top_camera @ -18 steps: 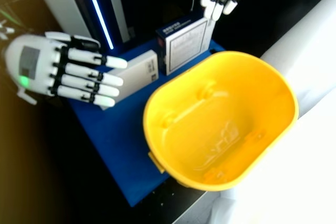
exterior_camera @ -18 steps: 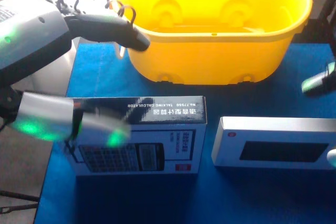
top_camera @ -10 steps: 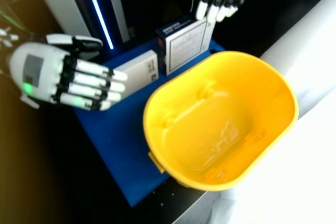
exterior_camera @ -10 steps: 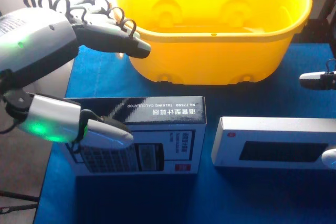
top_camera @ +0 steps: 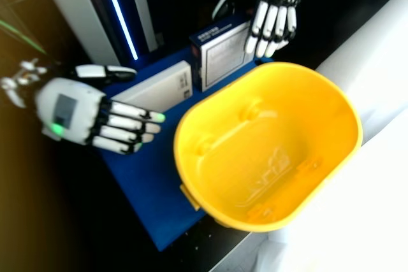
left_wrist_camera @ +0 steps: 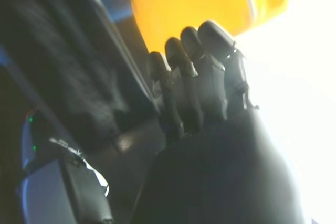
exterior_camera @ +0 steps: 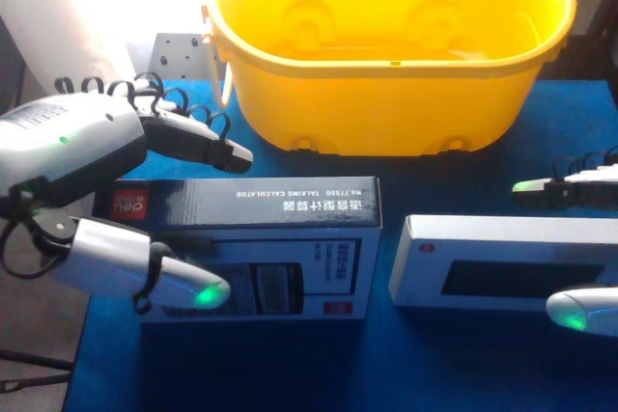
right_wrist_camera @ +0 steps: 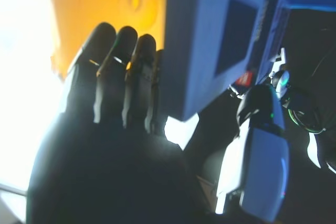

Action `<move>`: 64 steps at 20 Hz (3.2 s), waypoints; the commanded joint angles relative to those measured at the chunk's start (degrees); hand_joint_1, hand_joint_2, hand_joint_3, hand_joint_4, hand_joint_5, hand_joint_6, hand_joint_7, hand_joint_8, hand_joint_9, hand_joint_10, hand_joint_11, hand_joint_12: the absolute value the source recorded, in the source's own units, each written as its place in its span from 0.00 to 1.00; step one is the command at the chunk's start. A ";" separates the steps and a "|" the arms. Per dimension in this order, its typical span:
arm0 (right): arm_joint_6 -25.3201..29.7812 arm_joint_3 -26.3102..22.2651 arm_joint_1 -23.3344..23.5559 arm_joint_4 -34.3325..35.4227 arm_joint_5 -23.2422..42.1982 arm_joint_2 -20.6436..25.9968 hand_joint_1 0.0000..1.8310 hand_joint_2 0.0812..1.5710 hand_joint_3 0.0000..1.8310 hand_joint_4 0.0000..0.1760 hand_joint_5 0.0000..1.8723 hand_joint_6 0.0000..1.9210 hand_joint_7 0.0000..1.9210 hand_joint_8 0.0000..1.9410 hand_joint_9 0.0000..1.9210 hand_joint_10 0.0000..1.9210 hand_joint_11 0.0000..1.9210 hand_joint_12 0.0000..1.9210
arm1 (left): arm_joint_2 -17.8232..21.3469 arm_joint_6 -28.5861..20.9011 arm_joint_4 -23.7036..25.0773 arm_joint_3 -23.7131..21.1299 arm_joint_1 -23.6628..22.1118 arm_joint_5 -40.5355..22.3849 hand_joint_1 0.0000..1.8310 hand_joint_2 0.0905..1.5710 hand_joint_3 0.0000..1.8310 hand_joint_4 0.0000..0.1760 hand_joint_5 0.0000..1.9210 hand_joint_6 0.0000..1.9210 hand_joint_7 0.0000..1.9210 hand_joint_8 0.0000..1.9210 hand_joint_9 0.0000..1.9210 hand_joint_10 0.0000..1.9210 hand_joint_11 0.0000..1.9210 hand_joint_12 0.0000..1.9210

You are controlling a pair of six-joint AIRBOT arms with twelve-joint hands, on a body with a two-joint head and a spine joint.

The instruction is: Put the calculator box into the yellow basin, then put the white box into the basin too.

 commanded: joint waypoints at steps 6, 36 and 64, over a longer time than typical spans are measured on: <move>0.28 0.46 1.10 -0.40 -6.18 -0.60 0.73 0.70 0.00 0.00 0.48 0.52 0.47 0.52 0.47 0.63 0.41 0.79 | -3.31 -1.01 -0.93 2.79 -0.01 -4.50 0.62 0.68 0.02 0.00 0.46 0.45 0.48 0.04 0.42 0.31 0.30 0.71; 3.39 0.51 7.77 -3.90 -13.86 -2.27 0.69 0.69 0.00 0.00 0.52 0.44 0.55 0.57 0.54 0.62 0.48 0.82 | -2.53 -14.94 -0.76 8.06 -8.49 -39.93 0.80 0.71 0.00 0.00 0.41 0.54 0.45 0.62 0.45 0.62 0.43 0.80; 3.41 1.60 8.04 -4.98 -12.33 -4.06 0.75 0.70 0.00 0.00 0.49 0.50 0.51 0.54 0.46 0.68 0.39 0.79 | -28.14 -7.90 7.34 34.42 -34.05 9.63 0.44 0.57 0.00 0.03 0.25 0.09 0.20 0.03 0.08 0.26 0.00 0.79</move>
